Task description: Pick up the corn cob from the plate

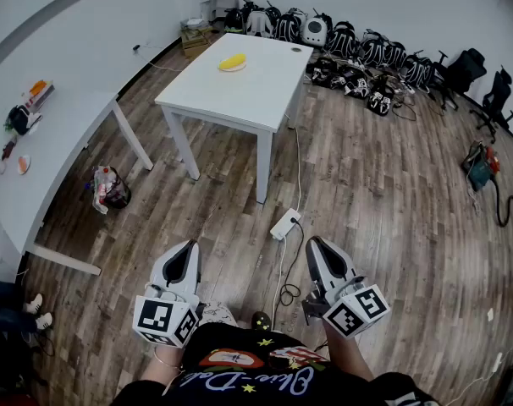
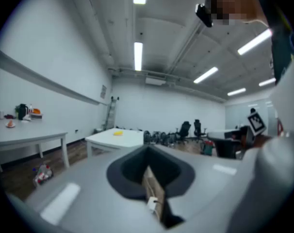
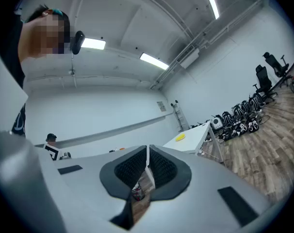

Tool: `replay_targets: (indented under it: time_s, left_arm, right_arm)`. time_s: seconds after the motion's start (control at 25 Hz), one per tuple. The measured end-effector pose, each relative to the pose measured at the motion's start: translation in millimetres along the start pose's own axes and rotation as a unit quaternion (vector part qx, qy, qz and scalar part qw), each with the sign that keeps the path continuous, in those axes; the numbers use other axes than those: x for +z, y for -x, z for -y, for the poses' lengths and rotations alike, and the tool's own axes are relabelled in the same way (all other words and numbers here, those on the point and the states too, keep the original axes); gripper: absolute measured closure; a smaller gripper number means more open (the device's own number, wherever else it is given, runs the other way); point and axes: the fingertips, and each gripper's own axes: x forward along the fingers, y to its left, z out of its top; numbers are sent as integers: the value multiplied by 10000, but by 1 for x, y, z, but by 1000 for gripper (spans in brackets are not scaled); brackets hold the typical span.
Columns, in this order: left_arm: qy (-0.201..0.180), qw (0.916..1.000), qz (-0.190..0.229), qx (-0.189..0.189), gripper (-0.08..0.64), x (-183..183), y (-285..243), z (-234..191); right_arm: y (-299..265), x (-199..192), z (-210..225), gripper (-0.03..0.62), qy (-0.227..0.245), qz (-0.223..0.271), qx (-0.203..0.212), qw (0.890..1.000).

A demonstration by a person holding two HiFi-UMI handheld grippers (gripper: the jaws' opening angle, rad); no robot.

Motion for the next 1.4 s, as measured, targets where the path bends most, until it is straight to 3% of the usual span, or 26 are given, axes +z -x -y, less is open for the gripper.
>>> replay_targets:
  time_s: [0.24, 0.4, 0.64, 0.88, 1.04, 1.2, 1.4]
  left_arm:
    - [147, 9985, 150, 501, 561, 1, -33, -66]
    - [200, 9978, 271, 567, 561, 3, -74, -121]
    - [41, 9986, 330, 410, 561, 26, -143, -234]
    - [-93, 9995, 278, 112, 561, 48, -217, -335]
    - [174, 9994, 203, -230, 561, 46, -276, -383]
    - [176, 9984, 92, -535, 561, 55, -344, -422]
    - [89, 9983, 146, -555, 561, 78, -430, -460]
  right_arm:
    - [-68, 2, 11, 575, 66, -7, 267, 9996]
    - [-141, -1, 20, 575, 104, -50, 292, 9995]
    - [-295, 7, 18, 575, 453, -69, 388, 9982]
    - [-424, 10, 26, 575, 275, 128, 7, 9995]
    - [-494, 3, 45, 575, 252, 39, -309, 9992]
    - [-562, 5, 80, 575, 203, -70, -584, 9981]
    - [-646, 23, 153, 575, 178, 79, -795, 9966]
